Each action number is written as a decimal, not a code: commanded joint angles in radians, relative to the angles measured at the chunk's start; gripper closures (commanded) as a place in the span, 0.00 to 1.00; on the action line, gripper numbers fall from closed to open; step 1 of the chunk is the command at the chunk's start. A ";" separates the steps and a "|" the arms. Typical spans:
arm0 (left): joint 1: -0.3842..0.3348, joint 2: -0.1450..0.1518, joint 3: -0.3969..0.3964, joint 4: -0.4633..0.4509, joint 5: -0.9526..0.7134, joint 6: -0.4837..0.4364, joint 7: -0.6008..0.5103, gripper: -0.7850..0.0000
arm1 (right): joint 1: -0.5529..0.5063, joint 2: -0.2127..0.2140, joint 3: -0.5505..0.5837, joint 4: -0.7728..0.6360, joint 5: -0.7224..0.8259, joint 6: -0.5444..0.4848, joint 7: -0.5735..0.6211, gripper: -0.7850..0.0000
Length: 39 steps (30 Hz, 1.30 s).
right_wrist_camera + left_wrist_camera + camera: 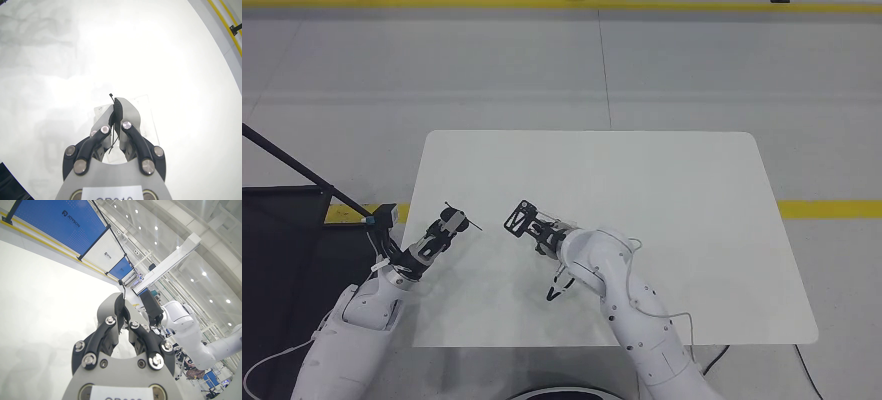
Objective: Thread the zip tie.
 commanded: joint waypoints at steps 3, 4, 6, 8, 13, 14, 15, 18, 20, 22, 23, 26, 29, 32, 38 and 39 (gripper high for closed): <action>0.000 0.000 0.000 0.000 0.000 0.000 0.000 1.00 | 0.013 0.002 -0.005 0.018 0.008 -0.007 0.008 1.00; 0.000 0.000 0.000 0.000 0.000 0.000 0.000 1.00 | 0.016 0.002 -0.007 0.022 0.010 -0.008 0.009 1.00; 0.000 0.000 0.000 0.000 0.000 0.000 0.000 1.00 | 0.022 0.002 -0.009 0.029 0.014 -0.008 0.011 1.00; 0.000 0.000 0.000 0.000 0.000 0.000 0.000 1.00 | 0.025 0.003 -0.012 0.034 0.017 -0.007 0.010 0.97; 0.000 0.000 0.000 0.000 0.000 0.000 0.000 1.00 | 0.033 0.005 -0.018 0.045 0.023 -0.006 0.005 0.96; 0.000 0.000 0.000 0.000 0.000 0.000 0.000 1.00 | 0.035 0.005 -0.020 0.047 0.025 -0.007 0.005 0.96; 0.000 0.000 0.000 0.000 0.000 0.000 0.000 1.00 | 0.036 0.006 -0.021 0.048 0.027 -0.007 0.005 0.96; 0.000 0.000 0.000 0.000 0.000 0.000 0.000 1.00 | 0.039 0.008 -0.024 0.050 0.028 -0.006 0.005 0.95; 0.000 0.000 0.000 0.000 0.000 0.000 0.000 1.00 | 0.039 0.009 -0.024 0.049 0.030 -0.006 0.006 0.93; 0.000 0.000 0.000 0.000 0.000 0.000 0.000 1.00 | 0.039 0.011 -0.025 0.047 0.030 -0.005 0.007 0.91; 0.000 0.000 0.000 0.000 0.000 0.000 0.000 1.00 | 0.038 0.011 -0.025 0.045 0.031 -0.004 0.007 0.90; 0.000 0.000 0.000 0.000 0.000 0.000 0.000 1.00 | 0.035 0.014 -0.025 0.037 0.032 -0.001 0.009 0.89; 0.000 0.000 0.000 0.000 0.000 0.000 0.000 1.00 | 0.033 0.016 -0.027 0.032 0.032 -0.002 0.010 0.86; 0.000 0.000 0.000 0.000 0.000 0.000 0.000 1.00 | 0.033 0.018 -0.029 0.029 0.034 0.000 0.012 0.86; 0.000 0.000 0.000 0.000 0.000 0.000 0.000 1.00 | 0.029 0.022 -0.031 0.019 0.036 0.012 0.003 0.84; 0.000 0.000 0.000 0.000 0.000 0.000 0.000 1.00 | 0.028 0.023 -0.030 0.016 0.035 0.012 0.002 0.84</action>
